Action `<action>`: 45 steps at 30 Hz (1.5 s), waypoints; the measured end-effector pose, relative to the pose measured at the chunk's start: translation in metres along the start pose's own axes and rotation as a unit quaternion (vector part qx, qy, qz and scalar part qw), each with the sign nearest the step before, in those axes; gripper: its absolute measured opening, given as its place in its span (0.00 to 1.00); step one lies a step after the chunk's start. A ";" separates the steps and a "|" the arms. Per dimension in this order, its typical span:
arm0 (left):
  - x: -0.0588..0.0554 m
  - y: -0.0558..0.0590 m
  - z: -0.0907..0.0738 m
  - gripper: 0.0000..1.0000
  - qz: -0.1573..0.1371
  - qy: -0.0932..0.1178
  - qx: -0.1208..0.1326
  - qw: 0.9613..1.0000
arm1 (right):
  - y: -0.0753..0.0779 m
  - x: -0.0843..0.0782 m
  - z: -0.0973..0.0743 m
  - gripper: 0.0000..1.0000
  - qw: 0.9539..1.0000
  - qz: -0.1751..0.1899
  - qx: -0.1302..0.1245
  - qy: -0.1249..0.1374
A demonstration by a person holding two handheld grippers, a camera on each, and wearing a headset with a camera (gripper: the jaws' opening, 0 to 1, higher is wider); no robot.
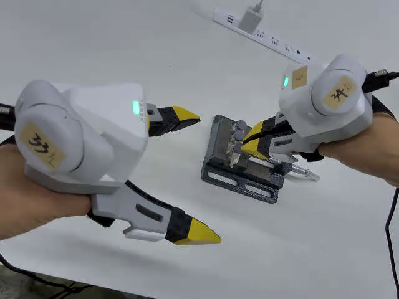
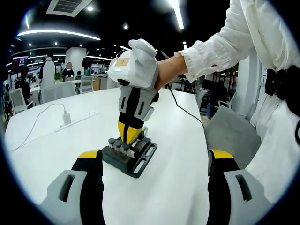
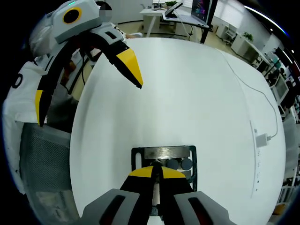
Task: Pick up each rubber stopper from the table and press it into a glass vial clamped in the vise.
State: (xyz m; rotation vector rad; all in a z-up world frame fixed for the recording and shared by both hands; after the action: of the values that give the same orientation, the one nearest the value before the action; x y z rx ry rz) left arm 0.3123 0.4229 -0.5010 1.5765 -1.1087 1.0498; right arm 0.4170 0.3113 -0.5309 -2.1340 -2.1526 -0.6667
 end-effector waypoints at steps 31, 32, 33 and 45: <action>0.000 -0.003 -0.001 0.91 -0.004 0.006 0.001 1.000 | -0.005 0.006 0.004 0.00 1.000 -0.016 0.007 -0.019; 0.000 -0.003 -0.001 0.91 -0.004 0.007 0.001 1.000 | -0.006 0.007 0.004 0.00 1.000 -0.017 0.007 -0.022; 0.000 -0.003 -0.002 0.91 -0.004 0.007 0.001 1.000 | -0.006 0.007 0.004 0.00 1.000 -0.019 0.007 -0.024; 0.001 -0.006 -0.001 0.90 -0.004 0.008 0.004 1.000 | -0.005 0.006 0.006 0.00 0.999 -0.030 0.011 -0.028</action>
State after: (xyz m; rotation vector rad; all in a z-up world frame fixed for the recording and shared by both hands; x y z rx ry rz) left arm 0.3183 0.4247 -0.5008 1.5757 -1.0870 1.0611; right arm 0.4139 0.3187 -0.5359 -2.1087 -2.2498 -0.5917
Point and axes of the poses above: the centre of the closed fingertips' face, and the gripper's own axes: z roughly forward along the fingers, y roughly to its right, x roughly out of its top, the point moved 6 cm from there along -z, roughly backward along the fingers, and after that the axes turned 15 degrees about -x, right-handed, at the moved point
